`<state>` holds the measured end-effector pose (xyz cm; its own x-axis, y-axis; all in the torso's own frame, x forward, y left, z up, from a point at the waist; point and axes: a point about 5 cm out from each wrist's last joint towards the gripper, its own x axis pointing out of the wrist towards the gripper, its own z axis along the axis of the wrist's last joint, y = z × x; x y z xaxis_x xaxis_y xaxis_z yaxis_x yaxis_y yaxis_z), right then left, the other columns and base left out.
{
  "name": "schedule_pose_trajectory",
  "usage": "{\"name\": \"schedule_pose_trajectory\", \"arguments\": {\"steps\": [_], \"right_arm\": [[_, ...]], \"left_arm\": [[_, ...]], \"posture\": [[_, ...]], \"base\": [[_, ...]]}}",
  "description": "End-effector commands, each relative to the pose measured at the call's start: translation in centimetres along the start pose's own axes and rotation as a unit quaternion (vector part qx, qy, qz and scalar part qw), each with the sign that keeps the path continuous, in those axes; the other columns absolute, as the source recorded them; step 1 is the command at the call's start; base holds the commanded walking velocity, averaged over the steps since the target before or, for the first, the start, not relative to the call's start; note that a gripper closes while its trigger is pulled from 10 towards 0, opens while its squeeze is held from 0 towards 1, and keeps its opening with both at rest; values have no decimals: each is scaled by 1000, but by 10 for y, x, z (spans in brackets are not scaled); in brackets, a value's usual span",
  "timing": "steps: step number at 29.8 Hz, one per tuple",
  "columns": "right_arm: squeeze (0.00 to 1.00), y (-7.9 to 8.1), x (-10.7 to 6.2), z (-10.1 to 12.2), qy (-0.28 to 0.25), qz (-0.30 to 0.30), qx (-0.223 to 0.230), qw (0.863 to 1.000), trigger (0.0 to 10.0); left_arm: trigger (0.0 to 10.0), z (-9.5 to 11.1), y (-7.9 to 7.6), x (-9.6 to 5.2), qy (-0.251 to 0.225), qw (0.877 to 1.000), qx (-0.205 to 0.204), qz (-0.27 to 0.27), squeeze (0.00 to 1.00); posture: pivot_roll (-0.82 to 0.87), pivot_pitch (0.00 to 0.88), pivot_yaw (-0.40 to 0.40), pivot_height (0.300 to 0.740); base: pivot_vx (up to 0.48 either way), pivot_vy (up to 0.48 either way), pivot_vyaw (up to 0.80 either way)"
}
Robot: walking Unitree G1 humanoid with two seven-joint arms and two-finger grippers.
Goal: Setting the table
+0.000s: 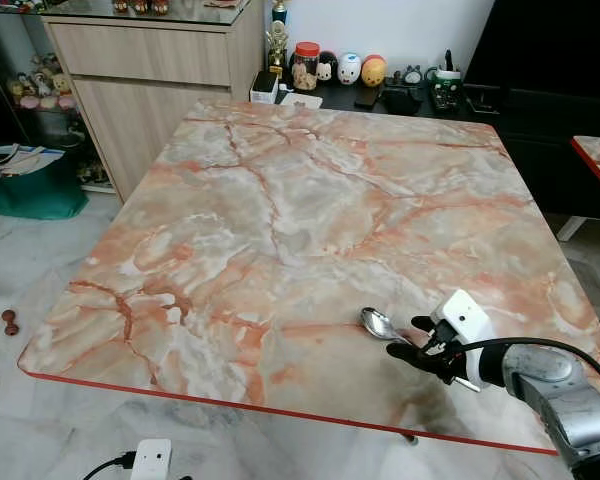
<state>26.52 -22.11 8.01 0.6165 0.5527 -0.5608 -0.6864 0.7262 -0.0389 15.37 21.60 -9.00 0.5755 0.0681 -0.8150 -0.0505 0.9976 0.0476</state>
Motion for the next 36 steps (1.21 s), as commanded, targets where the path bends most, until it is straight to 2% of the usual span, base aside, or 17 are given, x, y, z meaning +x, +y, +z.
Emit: {"name": "schedule_pose_trajectory", "arguments": {"steps": [1, 25, 26, 27, 28, 29, 31, 32, 33, 36], "right_arm": [[0, -5, -5, -5, 9, -15, -1, 1000, 10000], [0, -3, 6, -9, 5, -22, 9, 1000, 10000], [0, -2, 6, -9, 4, -20, 8, 1000, 4824], [0, -1, 7, -9, 3, -17, 8, 1000, 2784], [0, -1, 7, -9, 2, -17, 8, 1000, 2784], [0, -1, 8, -9, 2, -16, 9, 1000, 1176], [0, 0, 8, -9, 2, -15, 9, 1000, 1176], [0, 0, 9, -9, 1, -14, 9, 1000, 510], [0, 0, 9, -9, 1, -13, 9, 1000, 314], [0, 1, 10, -9, 3, -13, 9, 1000, 392]], "left_arm": [[10000, -5, -1, -1, 12, 1000, 0, -1, 0], [10000, -8, 1, -2, 18, 1000, 1, 1, 0], [10000, -8, 2, -2, 19, 1000, 1, 2, 0], [10000, -9, 2, -2, 20, 1000, 1, 2, 0], [10000, -9, 2, -2, 20, 1000, 1, 2, 0], [10000, -9, 2, -2, 20, 1000, 1, 2, 0], [10000, -9, 2, -2, 21, 1000, 1, 2, 0], [10000, -9, 2, -2, 21, 1000, 1, 2, 0], [10000, -9, 3, -2, 21, 1000, 1, 2, 0], [10000, -10, 3, -2, 22, 1000, 1, 2, 0]], "posture": [[-22, 0, -39, 740], [-17, 0, -35, 740], [-18, 0, -35, 740], [-18, 0, -34, 740], [-18, 0, -34, 740], [-18, 0, -34, 740], [-18, 0, -34, 740], [-18, 0, -34, 740], [-15, 0, -35, 740], [-15, 0, -35, 740]], "base": [[0, 0, 0], [0, 0, 0], [0, 0, 0], [0, 0, 0], [0, 0, 0], [0, 0, 0], [0, 0, 0], [0, 0, 0], [0, 0, 0], [0, 0, 0]]}}
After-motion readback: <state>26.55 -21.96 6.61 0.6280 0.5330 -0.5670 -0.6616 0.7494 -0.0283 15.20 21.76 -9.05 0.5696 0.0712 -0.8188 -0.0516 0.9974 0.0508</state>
